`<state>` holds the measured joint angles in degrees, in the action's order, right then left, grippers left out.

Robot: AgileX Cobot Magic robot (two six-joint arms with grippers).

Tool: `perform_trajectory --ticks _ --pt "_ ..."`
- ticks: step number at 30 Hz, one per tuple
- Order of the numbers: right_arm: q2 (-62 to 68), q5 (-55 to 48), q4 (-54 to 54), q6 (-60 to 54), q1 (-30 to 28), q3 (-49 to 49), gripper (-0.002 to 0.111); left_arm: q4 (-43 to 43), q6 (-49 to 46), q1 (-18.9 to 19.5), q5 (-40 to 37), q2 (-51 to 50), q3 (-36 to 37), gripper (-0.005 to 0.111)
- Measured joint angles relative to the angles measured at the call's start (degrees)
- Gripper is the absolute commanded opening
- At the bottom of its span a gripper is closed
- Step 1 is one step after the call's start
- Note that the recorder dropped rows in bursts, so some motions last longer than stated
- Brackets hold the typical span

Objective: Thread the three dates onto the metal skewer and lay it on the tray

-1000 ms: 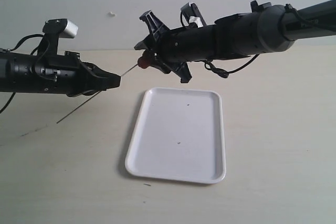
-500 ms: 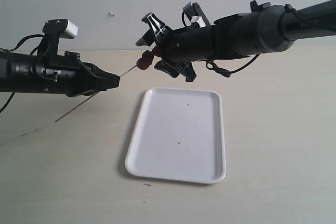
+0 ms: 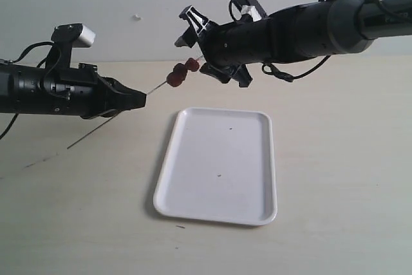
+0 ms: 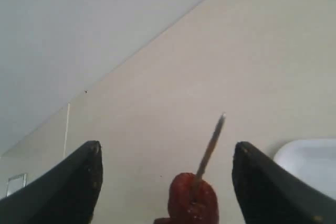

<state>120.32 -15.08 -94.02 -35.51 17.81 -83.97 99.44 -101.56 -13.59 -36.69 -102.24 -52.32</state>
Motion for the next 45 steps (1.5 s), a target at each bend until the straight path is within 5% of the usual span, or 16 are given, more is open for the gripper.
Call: perform_trajectory --ticks 13,17,21,27,36,45 --pt "-5.6 7.8 8.6 -0.1 0.0 0.0 0.068 -1.9 3.6 0.0 0.0 0.0 0.0 0.0" --pt "-9.7 6.8 25.0 -0.1 0.0 0.0 0.066 -2.1 4.8 0.0 0.0 0.0 0.0 0.0" --pt "-14.7 -1.9 41.5 1.0 0.0 0.0 0.041 -1.6 5.1 0.0 0.0 0.0 0.4 0.0" --pt "-19.7 -5.9 47.3 -0.8 0.0 4.9 0.001 -0.3 2.1 -0.9 0.8 0.0 3.2 0.0" --pt "-27.9 4.2 47.5 -9.1 0.0 24.9 0.0 -0.3 2.0 -8.1 8.2 0.0 3.2 0.0" --pt "-39.4 9.7 47.5 -13.1 0.0 28.7 0.0 -0.1 7.2 -12.5 15.6 -0.2 2.6 0.0"
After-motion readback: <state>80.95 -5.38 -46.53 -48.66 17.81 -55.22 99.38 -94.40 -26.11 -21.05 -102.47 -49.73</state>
